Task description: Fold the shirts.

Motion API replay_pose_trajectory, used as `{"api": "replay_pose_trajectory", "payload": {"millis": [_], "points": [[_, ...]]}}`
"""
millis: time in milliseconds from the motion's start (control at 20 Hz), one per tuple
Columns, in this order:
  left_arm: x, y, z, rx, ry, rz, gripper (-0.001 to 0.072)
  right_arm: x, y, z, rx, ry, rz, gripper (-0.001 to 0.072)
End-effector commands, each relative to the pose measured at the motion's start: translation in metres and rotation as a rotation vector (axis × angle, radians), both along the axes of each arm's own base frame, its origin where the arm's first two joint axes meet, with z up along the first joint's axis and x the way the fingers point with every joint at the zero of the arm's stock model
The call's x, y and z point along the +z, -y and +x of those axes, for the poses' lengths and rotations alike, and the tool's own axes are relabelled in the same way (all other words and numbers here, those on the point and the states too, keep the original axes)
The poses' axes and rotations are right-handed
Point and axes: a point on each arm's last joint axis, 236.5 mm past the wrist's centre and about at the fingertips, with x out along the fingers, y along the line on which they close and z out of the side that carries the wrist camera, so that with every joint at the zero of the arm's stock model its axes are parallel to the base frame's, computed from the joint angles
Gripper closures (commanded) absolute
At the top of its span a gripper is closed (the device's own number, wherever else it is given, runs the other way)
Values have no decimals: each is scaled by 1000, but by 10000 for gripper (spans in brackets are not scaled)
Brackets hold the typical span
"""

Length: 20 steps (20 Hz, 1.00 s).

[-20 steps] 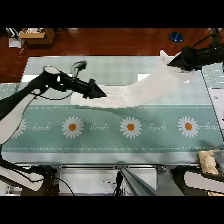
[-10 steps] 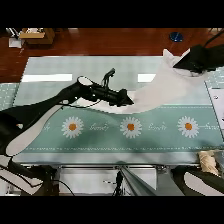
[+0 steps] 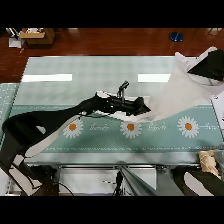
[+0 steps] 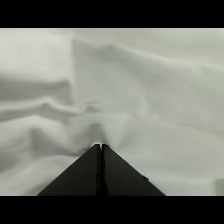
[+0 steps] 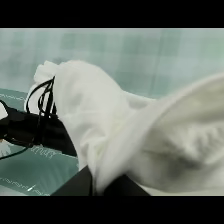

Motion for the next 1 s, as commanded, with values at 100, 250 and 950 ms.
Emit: {"api": "replay_pose_trajectory", "payload": {"millis": [100, 250, 950], "points": [[67, -94, 76, 81, 137, -110, 689, -4, 5, -3, -10, -21, -24, 686], [140, -198, 124, 211, 311, -124, 689, -30, 9, 4, -12, -94, -33, 687], [320, -477, 96, 685, 756, -22, 688, -162, -140, 69, 86, -63, -88, 687]]}}
